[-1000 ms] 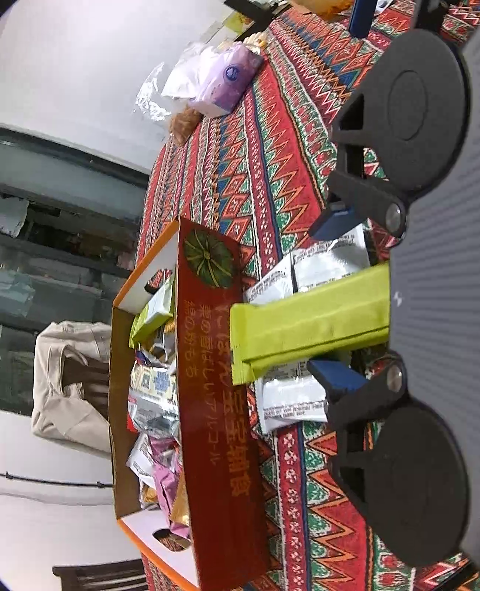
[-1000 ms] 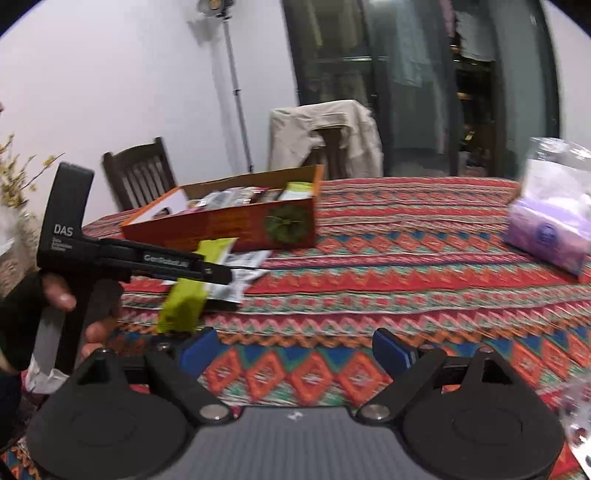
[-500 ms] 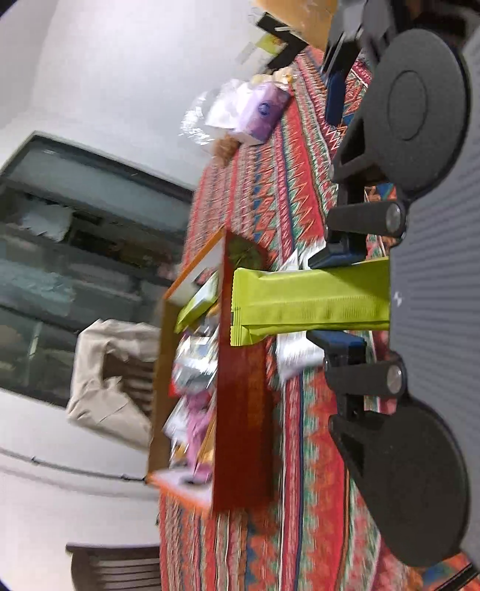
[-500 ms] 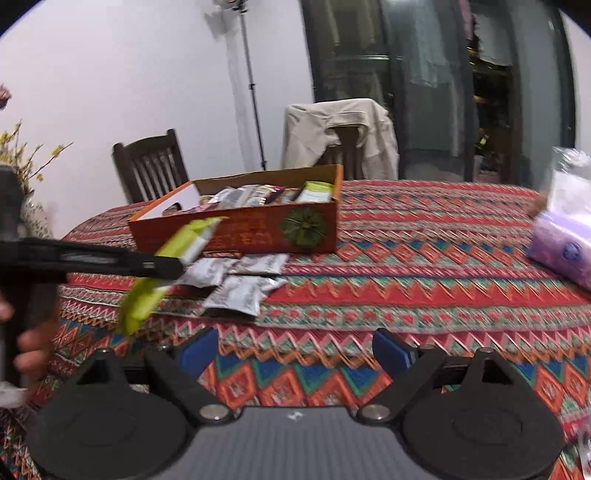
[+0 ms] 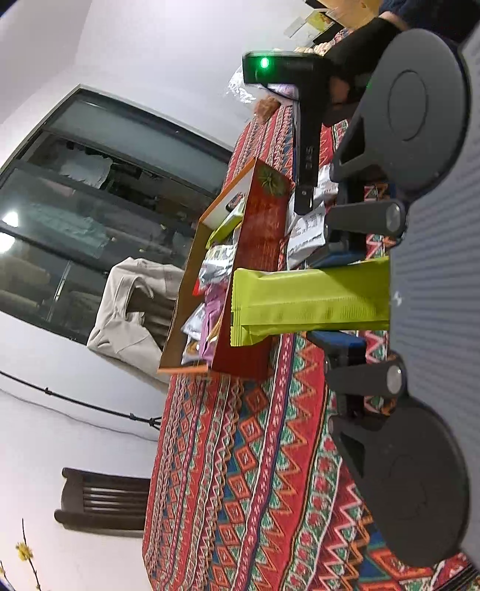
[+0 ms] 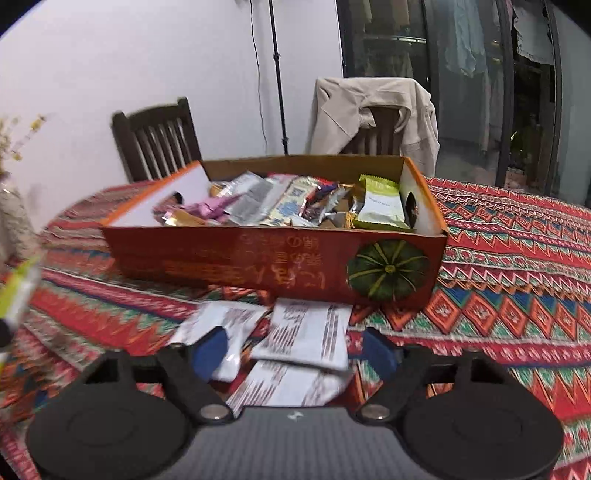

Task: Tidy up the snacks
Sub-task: 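Grasp green bar with left tool while right tool grasps white packet, then carry green bar and white packet over the cardboard box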

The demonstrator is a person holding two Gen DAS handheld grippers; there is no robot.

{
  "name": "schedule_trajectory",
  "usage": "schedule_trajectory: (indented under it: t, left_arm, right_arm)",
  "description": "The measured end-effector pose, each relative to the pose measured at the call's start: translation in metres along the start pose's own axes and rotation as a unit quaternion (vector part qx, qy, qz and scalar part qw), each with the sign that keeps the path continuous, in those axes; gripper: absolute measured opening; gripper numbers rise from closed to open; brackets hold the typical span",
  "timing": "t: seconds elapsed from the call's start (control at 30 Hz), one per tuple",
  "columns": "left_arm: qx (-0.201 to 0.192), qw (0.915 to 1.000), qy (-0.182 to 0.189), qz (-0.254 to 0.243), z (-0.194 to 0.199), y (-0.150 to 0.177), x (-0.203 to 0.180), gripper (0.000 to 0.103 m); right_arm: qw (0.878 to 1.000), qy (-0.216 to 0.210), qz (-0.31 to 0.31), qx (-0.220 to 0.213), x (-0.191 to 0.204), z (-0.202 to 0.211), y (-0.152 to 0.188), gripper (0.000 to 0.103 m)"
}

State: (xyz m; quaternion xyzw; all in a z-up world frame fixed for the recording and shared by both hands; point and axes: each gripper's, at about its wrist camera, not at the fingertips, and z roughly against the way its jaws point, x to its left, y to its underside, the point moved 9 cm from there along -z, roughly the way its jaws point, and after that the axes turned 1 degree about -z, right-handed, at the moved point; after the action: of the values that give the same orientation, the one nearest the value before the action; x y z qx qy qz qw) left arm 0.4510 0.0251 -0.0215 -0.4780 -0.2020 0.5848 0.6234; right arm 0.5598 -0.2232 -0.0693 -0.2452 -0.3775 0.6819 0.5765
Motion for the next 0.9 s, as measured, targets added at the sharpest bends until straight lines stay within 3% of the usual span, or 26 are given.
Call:
schedule_trajectory:
  t: [0.07,0.2,0.27,0.37,0.63,0.9]
  left_arm:
    - [-0.001,1.0,0.001,0.004,0.004,0.002,0.005,0.036]
    - [-0.001,1.0,0.002,0.003,0.007,0.005,0.005,0.036]
    - [-0.002,1.0,0.002,0.003,0.011,0.006,0.001,0.036]
    - [-0.009,0.9999,0.004,-0.002,0.022,0.008,-0.009,0.036]
    - [-0.027,0.9995,0.008,-0.013,0.061,0.014,-0.048,0.036]
    - [-0.028,0.999,0.025,-0.024,0.086,0.027,-0.097,0.036]
  right_arm:
    - [1.0,0.015,0.006,0.009,0.0,-0.012,0.0,0.06]
    - [1.0,0.023,0.012,0.016,0.003,-0.023,0.004,0.058]
    - [0.999,0.025,0.019,0.016,0.004,-0.023,0.004,0.05]
    - [1.0,0.017,0.019,0.006,0.005,-0.011,0.002,0.046]
    - [0.998,0.014,0.032,-0.056,0.005,0.075,-0.001,0.045]
    - [0.995,-0.017,0.003,-0.096,0.0,0.175,0.042,0.045]
